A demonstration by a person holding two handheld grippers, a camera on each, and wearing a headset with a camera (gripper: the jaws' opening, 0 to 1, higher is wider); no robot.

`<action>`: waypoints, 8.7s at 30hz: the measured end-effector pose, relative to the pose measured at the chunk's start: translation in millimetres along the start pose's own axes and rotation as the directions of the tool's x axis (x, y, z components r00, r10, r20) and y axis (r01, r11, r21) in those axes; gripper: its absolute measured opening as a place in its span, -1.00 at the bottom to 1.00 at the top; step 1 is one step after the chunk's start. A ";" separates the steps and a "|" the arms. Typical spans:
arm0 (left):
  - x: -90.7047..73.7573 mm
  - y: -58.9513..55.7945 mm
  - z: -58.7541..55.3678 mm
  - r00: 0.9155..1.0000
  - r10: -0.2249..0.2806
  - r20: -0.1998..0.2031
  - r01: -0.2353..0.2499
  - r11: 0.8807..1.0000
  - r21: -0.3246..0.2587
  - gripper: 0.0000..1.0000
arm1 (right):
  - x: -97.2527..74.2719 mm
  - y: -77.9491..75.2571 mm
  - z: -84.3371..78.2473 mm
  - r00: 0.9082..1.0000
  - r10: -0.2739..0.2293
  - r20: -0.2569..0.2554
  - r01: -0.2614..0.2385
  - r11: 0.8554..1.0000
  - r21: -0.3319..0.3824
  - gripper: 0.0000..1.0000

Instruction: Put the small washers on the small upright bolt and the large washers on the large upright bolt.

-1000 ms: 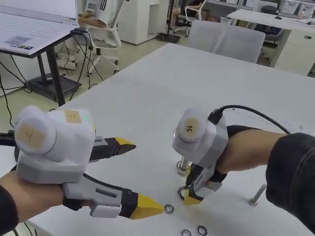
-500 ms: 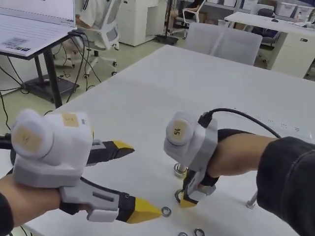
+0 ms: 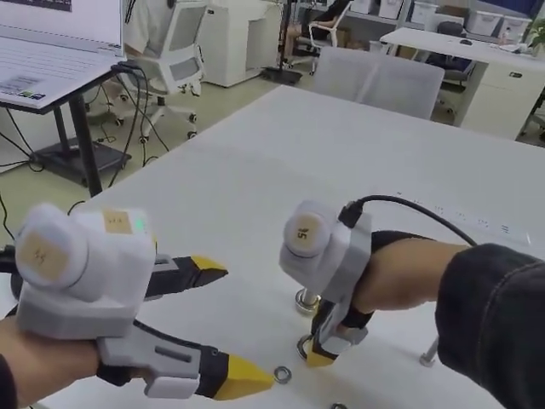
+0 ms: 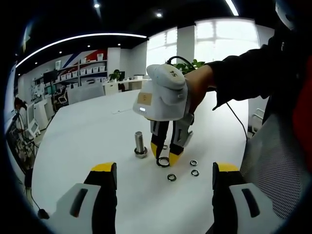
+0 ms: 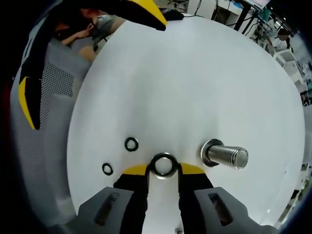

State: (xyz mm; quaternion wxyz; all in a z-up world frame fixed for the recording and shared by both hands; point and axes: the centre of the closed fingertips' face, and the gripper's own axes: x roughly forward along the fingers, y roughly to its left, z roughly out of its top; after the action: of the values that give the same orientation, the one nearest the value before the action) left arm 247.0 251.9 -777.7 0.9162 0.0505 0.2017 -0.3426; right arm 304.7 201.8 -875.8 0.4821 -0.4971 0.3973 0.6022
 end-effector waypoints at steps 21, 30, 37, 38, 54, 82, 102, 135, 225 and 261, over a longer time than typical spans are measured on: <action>0.5 -1.5 1.2 1.000 -0.006 0.003 0.006 1.000 0.001 0.59 | 0.1 0.3 -0.5 1.000 -0.012 0.000 0.012 1.000 -0.010 -0.53; -0.5 -1.6 1.2 1.000 0.000 0.003 0.000 1.000 -0.001 0.58 | -0.6 0.0 -0.7 1.000 -0.002 0.020 0.002 1.000 -0.011 -0.54; -1.0 -0.5 1.0 1.000 0.007 -0.001 -0.007 1.000 -0.002 0.58 | -3.2 0.4 -6.8 1.000 -0.003 -0.001 0.003 1.000 -0.020 -0.54; -0.8 -0.6 0.8 1.000 0.006 -0.003 -0.006 1.000 -0.002 0.58 | -4.9 0.3 -8.2 1.000 -0.001 -0.004 0.001 1.000 -0.019 -0.54; 0.0 -3.3 -0.8 1.000 -0.001 -0.015 0.002 1.000 0.002 0.58 | -38.8 -11.2 -22.4 0.999 -0.036 0.002 0.036 0.999 0.005 -0.54; -0.3 -0.7 1.1 1.000 0.003 -0.001 -0.003 1.000 -0.002 0.58 | -91.6 -44.2 13.9 0.988 -0.146 0.056 0.149 0.987 -0.054 -0.54; -2.6 1.4 -2.8 1.000 0.013 -0.006 -0.013 1.000 -0.013 0.58 | -70.9 -51.9 26.5 0.994 -0.108 0.032 0.110 0.989 -0.100 -0.54; -2.9 4.4 -4.7 1.000 0.023 -0.008 -0.023 1.000 -0.015 0.55 | -44.0 -55.9 23.0 0.998 -0.054 -0.009 0.053 0.994 -0.093 -0.54; 4.8 -2.7 -9.0 0.999 -0.012 -0.039 0.011 1.000 -0.010 0.55 | -23.3 -42.5 -41.6 0.999 -0.028 -0.040 0.029 0.999 0.022 -0.48; 2.7 -10.0 -12.1 0.997 -0.035 -0.062 0.035 0.999 -0.005 0.54 | -10.7 -26.0 -50.5 1.000 -0.023 -0.021 0.024 0.998 0.053 -0.60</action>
State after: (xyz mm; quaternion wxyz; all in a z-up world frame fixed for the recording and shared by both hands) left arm 238.3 245.5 -789.4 0.9034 0.0556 0.2317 -0.3566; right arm 341.3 157.1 -874.9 0.4981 -0.4948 0.4120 0.5809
